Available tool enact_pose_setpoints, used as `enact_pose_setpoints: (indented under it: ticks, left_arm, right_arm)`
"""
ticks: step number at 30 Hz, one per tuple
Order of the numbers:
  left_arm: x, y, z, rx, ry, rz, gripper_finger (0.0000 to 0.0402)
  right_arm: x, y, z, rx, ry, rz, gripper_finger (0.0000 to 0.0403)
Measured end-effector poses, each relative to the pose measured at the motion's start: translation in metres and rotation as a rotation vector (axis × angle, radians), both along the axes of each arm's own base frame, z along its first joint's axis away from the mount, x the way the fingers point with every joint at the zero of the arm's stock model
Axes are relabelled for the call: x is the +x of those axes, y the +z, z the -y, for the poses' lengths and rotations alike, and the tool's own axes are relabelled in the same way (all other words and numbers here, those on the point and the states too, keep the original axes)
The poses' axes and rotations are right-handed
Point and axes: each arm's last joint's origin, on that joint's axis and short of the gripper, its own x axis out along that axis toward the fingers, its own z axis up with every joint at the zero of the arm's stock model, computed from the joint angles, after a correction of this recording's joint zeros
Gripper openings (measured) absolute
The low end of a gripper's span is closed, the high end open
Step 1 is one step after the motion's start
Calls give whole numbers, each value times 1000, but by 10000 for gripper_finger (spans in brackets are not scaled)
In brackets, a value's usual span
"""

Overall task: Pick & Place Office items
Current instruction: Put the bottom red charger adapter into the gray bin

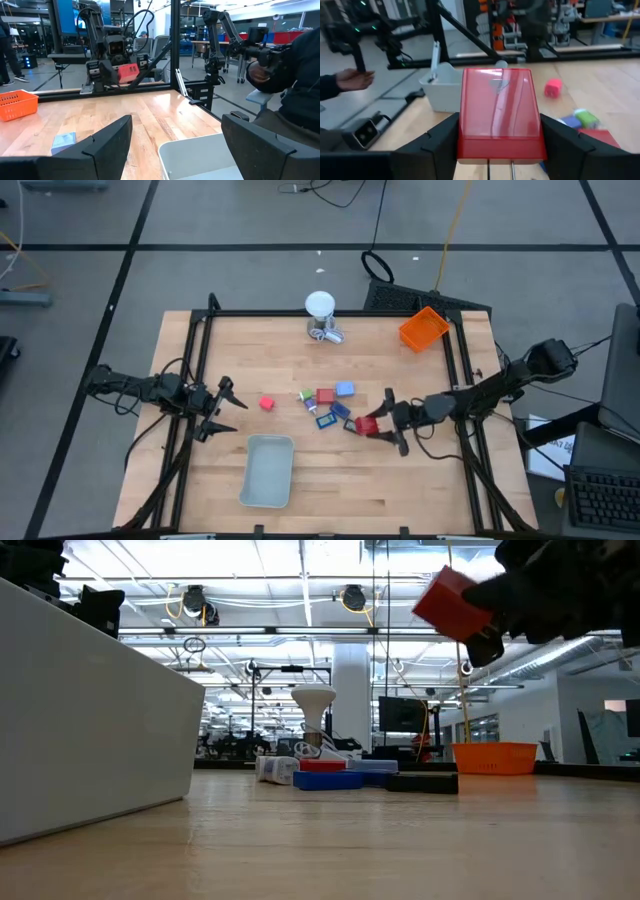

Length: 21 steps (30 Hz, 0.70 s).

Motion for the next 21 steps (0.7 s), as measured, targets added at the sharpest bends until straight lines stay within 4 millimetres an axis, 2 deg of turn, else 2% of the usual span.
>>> enact_pose_setpoints:
  ticks: [8,16,21]
  left_arm:
    - [0,2,0,6,1,22,306]
    - [-4,24,-1,64,26,294,306]
    - [-10,37,-2,-65,9,395,306]
  right_arm:
    - [-4,8,-11,32,104,81,222]
    - [-5,11,-14,-9,136,118,218]
    - [-5,11,-14,-9,135,118,223]
